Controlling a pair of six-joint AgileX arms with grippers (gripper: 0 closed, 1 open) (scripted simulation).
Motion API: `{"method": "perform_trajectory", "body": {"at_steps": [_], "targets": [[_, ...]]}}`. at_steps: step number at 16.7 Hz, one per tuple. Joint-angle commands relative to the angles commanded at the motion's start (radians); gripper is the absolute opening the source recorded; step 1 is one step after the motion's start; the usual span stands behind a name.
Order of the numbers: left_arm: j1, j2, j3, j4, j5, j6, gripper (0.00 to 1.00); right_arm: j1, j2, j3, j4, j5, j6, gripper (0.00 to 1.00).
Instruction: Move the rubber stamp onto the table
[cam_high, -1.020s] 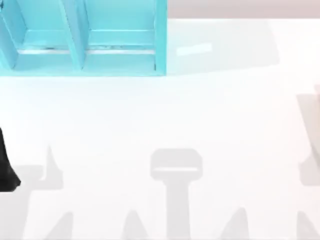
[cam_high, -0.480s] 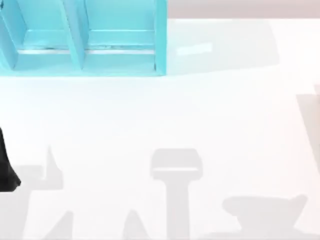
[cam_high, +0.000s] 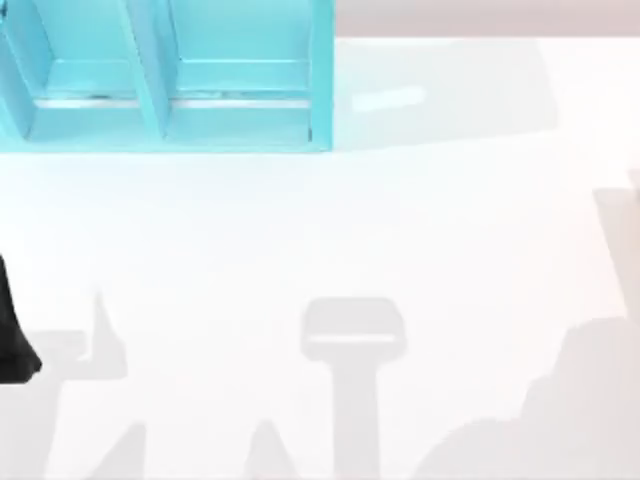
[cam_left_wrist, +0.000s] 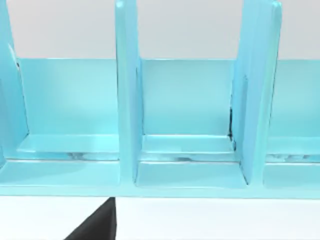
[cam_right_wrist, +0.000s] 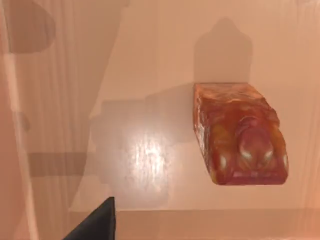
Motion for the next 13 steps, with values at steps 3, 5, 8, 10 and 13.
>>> {"method": "perform_trajectory", "body": {"at_steps": [3, 5, 8, 10, 13], "targets": [[0.000, 0.000, 0.000, 0.000, 0.000, 0.000, 1.00, -0.021, 0.064, 0.051, -0.048, 0.000, -0.020, 1.00], [0.000, 0.000, 0.000, 0.000, 0.000, 0.000, 1.00, -0.021, 0.065, 0.052, -0.049, 0.000, -0.021, 1.00], [0.000, 0.000, 0.000, 0.000, 0.000, 0.000, 1.00, -0.016, 0.062, 0.047, -0.044, 0.000, -0.019, 1.00], [0.000, 0.000, 0.000, 0.000, 0.000, 0.000, 1.00, -0.016, 0.063, 0.014, -0.011, 0.000, -0.016, 1.00], [0.000, 0.000, 0.000, 0.000, 0.000, 0.000, 1.00, -0.018, 0.078, -0.053, 0.070, 0.000, -0.018, 1.00]]}}
